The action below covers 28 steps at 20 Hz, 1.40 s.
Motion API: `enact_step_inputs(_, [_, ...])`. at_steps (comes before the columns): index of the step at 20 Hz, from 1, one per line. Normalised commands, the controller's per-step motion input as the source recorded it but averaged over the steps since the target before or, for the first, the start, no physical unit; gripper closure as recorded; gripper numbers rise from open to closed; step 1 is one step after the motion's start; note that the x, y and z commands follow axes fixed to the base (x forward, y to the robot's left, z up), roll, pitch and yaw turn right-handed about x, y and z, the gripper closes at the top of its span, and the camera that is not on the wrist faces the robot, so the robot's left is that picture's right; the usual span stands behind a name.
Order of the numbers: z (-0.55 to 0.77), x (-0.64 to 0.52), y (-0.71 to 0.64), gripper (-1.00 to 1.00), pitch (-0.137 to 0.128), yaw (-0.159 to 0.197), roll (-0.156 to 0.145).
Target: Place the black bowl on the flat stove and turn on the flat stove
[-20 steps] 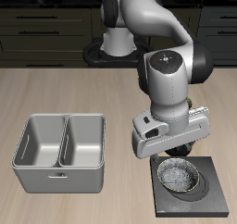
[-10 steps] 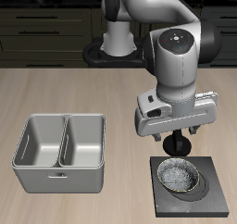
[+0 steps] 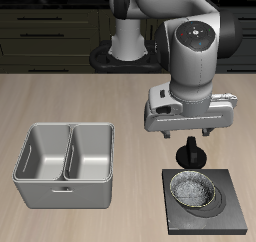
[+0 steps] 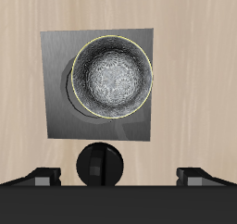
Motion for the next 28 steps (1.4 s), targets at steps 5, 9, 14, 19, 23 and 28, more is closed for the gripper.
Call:
enact_step_inputs(5, [-0.02,-0.28,-0.17,-1.0,-0.002,-0.129,-0.048])
enact_step_inputs(9, [-0.07,-0.2,0.05,-1.0,-0.003,-0.01,-0.012])
enact_step_inputs(14, [-0.06,-0.15,0.1,-1.0,0.002,0.055,-0.038])
enact_step_inputs(19, [-0.08,-0.03,0.2,-1.0,0.017,0.024,-0.026])
enact_step_inputs(23, [-0.24,0.04,0.25,-1.0,0.035,0.084,-0.046])
enact_step_inputs(28, [-0.25,0.01,0.15,-1.0,0.041,0.008,0.004])
